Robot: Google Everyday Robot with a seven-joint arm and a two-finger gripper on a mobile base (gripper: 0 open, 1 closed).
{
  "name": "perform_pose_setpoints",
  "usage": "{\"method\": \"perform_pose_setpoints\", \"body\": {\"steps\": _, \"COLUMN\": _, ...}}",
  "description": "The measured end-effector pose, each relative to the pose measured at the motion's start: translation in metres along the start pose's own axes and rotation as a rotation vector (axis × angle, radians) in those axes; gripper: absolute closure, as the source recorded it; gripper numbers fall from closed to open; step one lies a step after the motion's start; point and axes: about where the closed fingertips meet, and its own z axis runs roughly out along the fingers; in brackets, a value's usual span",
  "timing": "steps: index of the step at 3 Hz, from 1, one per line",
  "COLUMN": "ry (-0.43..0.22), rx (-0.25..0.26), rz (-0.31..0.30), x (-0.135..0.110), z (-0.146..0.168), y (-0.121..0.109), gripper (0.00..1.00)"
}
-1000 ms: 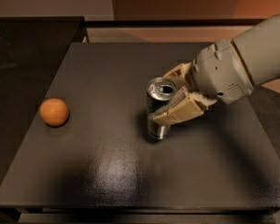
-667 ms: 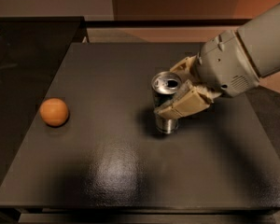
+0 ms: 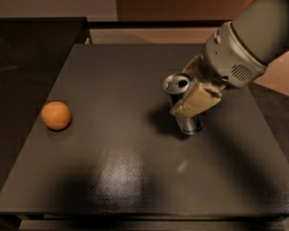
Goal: Knock redbull can over
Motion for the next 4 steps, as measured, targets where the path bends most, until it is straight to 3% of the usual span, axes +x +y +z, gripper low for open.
{"method": "perform_pose_setpoints", "body": {"steps": 2, "ry": 0.256, "rx": -0.006, "rz": 0.09, "x": 0.038, "z": 0.016, "y": -0.008, "gripper": 1.0}}
{"method": "perform_pose_setpoints", "body": {"steps": 4, "ry": 0.454, "rx": 0.043, "rz": 0.09, "x": 0.058, "z": 0.013, "y": -0.009, "gripper": 1.0}}
